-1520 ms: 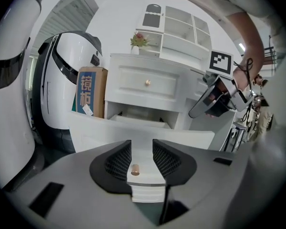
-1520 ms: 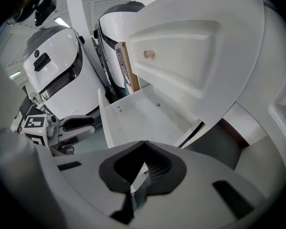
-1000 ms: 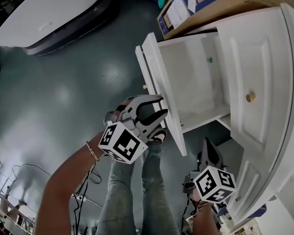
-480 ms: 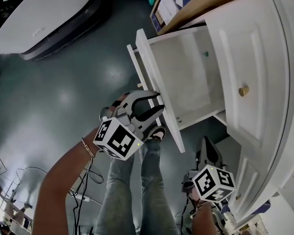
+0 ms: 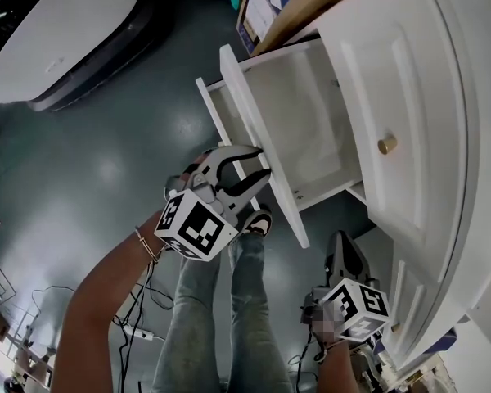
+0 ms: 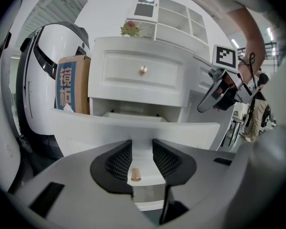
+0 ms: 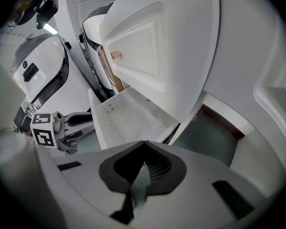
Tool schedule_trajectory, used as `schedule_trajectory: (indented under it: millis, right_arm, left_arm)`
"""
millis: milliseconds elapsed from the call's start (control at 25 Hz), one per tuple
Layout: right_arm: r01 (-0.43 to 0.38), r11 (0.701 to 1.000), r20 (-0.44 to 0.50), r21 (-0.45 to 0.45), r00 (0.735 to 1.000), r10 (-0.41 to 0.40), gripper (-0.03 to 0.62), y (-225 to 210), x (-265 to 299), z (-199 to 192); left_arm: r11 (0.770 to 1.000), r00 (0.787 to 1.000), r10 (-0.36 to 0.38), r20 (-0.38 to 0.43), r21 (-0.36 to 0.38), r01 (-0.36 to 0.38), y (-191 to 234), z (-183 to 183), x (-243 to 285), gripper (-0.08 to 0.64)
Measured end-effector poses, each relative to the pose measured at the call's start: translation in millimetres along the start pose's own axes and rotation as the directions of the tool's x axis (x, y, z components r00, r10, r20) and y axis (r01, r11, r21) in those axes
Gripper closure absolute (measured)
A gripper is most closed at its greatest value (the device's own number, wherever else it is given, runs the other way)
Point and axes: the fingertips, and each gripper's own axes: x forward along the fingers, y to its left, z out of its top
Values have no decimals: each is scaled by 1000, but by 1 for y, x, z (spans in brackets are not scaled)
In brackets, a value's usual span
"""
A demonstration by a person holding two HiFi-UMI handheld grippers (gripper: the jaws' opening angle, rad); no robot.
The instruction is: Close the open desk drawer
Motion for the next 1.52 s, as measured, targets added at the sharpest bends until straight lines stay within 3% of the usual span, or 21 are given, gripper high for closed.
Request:
schedule_trajectory:
  millis: [360, 1520]
  right_arm:
    - [8, 1000, 4, 28, 1000, -8, 586, -13, -1, 6]
    - [-10, 999, -45, 34, 999, 11, 585, -42, 1, 6]
  left_arm:
    - [1000, 1000, -12, -5, 17, 12, 2, 13, 23, 422]
    - [999, 998, 35, 52, -38, -33, 7, 52, 100, 423]
